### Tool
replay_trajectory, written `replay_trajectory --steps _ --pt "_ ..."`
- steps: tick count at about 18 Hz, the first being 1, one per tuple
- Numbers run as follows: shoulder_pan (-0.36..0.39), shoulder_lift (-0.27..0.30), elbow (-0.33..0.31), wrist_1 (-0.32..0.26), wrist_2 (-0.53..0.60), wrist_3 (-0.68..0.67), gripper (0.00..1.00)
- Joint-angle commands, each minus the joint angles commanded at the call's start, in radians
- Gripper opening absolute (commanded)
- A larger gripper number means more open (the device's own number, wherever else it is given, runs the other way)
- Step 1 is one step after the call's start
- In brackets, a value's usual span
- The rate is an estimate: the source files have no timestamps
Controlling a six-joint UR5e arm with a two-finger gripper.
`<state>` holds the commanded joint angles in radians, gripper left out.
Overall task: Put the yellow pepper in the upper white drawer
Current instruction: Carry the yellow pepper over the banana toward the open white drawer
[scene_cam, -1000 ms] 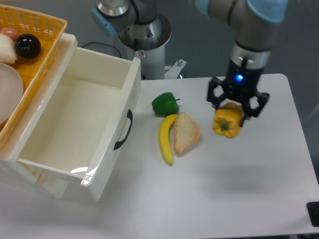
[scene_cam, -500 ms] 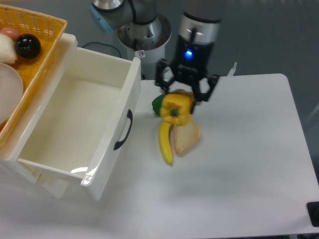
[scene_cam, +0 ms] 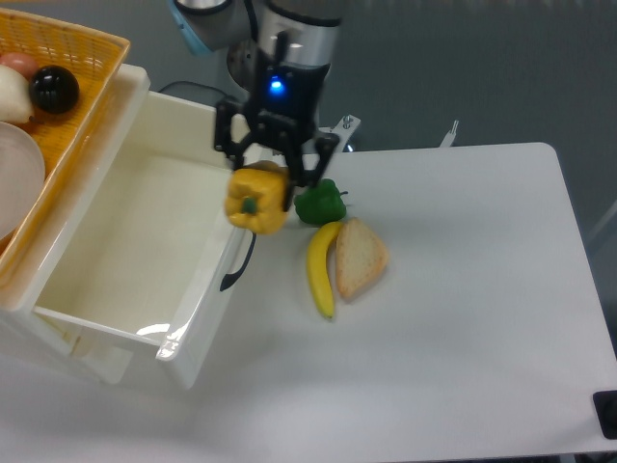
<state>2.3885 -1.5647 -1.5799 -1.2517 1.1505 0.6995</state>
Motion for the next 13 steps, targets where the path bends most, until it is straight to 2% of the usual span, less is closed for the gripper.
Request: replay_trajectory --steps 13 --pt "-0.149 -0.032 -0.04 0.003 0.011 -0.044 0.34"
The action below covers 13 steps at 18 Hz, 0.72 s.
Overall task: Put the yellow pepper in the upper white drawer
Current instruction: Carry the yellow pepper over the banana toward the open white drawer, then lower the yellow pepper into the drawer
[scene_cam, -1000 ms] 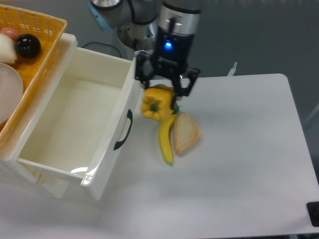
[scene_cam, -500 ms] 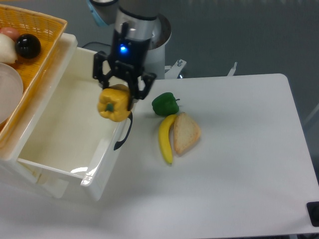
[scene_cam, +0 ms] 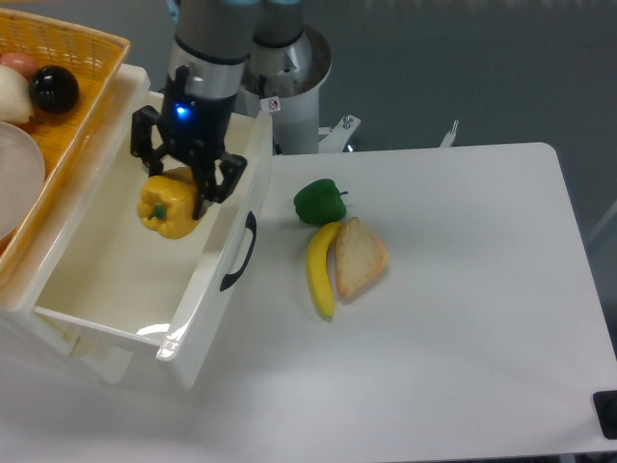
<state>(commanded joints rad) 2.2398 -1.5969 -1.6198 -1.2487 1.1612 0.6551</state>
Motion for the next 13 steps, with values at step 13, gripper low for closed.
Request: replay_trajectory --steps 13 --pt "-0.065 -0.094 -0.008 0.006 0.095 -0.022 0.34"
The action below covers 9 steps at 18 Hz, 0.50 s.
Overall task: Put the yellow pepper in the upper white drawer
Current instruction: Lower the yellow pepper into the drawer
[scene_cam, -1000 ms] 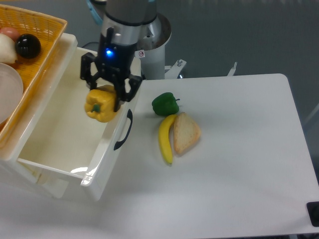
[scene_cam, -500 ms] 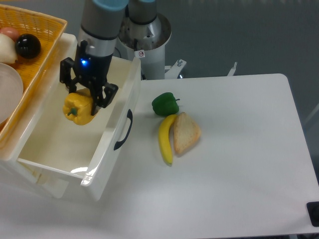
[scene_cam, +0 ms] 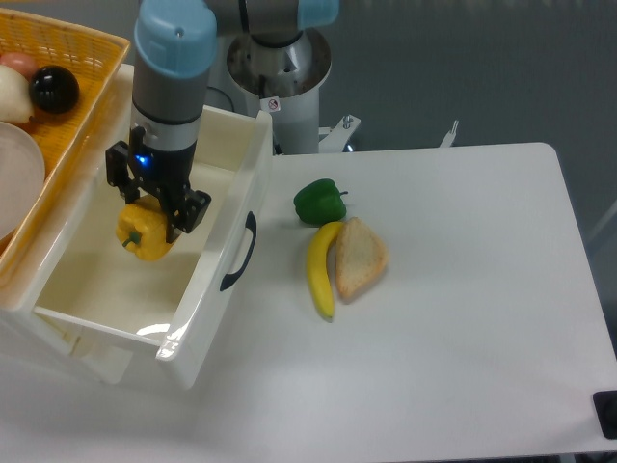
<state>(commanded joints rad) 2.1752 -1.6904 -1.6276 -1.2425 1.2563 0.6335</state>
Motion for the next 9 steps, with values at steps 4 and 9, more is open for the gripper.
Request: replay_trajectory --steps 4,9 --pt "-0.002 -0.012 0.0 0.0 0.015 0.0 0.34" --pt "-0.017 -0.015 -0.002 -0.002 0.028 0.0 0.34"
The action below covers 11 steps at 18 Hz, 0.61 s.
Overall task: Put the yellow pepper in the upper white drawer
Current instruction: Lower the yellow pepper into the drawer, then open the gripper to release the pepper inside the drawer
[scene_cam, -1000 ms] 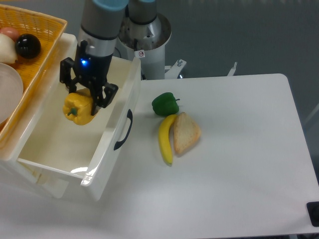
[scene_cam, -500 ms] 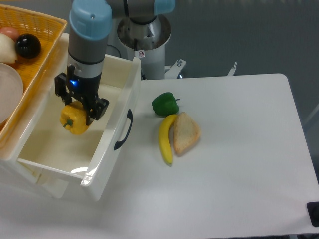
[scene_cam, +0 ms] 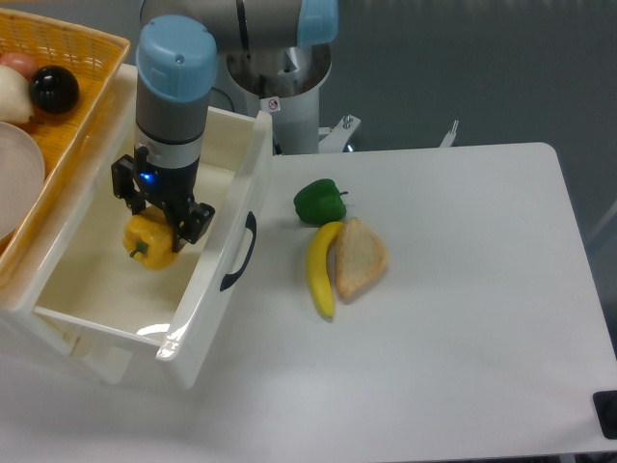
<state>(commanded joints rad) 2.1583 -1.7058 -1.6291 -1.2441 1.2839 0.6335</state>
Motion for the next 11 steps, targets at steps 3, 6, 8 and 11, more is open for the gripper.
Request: replay_trajectory --steps 3,6,8,11 --pt "-0.003 -0.006 0.0 0.0 0.002 0.0 0.39" --pt "-0.011 -0.008 0.0 0.002 0.003 -0.009 0.49" --pt "-0.012 -0.015 0.0 0.003 0.011 -0.015 0.55" --pt "-0.021 -0.026 0.002 0.005 0.023 -0.017 0.61"
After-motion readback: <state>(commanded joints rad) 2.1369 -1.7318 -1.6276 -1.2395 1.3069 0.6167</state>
